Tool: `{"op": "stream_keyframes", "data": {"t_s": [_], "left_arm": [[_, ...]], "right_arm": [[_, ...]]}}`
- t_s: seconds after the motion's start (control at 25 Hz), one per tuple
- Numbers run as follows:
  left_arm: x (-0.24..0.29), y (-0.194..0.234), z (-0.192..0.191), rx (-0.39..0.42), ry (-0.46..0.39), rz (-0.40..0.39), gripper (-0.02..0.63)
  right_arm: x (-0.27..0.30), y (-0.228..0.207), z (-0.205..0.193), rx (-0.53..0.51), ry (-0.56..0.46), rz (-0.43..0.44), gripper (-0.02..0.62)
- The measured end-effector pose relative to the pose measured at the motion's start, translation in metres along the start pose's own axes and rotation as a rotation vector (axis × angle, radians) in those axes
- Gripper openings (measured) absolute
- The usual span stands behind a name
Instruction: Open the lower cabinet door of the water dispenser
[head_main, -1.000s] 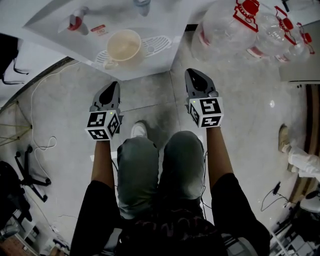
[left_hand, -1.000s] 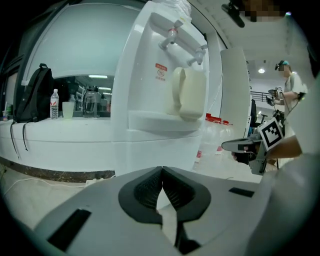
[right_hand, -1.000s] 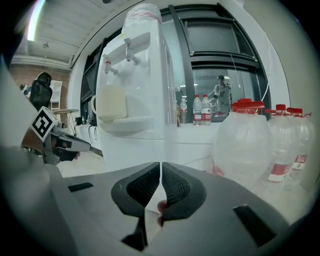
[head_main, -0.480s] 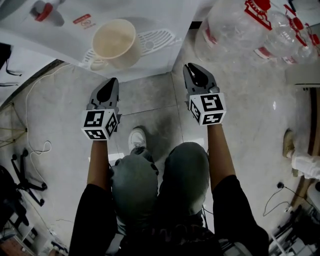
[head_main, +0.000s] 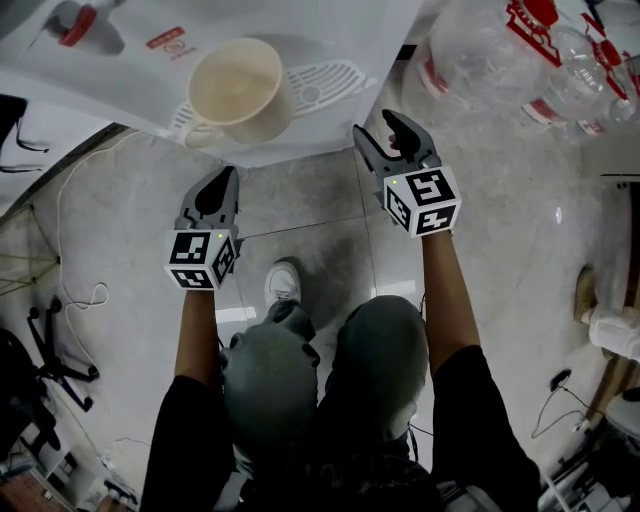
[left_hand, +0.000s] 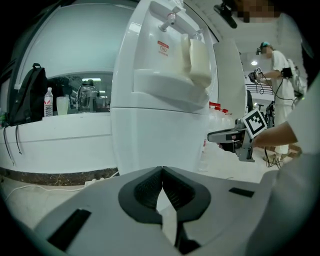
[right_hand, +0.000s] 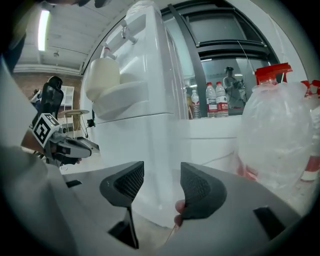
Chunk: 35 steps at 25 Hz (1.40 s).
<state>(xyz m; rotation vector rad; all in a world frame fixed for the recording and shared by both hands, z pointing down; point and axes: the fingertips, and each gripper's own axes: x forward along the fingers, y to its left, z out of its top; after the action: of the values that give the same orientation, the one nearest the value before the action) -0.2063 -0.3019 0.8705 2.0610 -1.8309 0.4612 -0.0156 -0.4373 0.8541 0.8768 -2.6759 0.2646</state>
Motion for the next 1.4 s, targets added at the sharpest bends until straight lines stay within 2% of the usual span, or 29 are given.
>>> {"op": "stream_keyframes", "data": {"t_s": [0.12, 0.52, 1.4], "left_arm": [[-0.002, 0.002, -0.008, -0.001, 0.015, -0.002, 0.012], [-0.011, 0.008, -0.029, 0.003, 0.061, -0.015, 0.012], [-0.005, -0.010, -0.031, 0.019, 0.071, -0.084, 0.012]], "right_arm": [[0.009, 0.000, 0.001, 0.006, -0.002, 0.022, 0.242], [0.024, 0.001, 0.004, 0.024, 0.000, 0.135, 0.241], [0.020, 0.004, 0.005, -0.001, 0.023, 0.035, 0.201]]}}
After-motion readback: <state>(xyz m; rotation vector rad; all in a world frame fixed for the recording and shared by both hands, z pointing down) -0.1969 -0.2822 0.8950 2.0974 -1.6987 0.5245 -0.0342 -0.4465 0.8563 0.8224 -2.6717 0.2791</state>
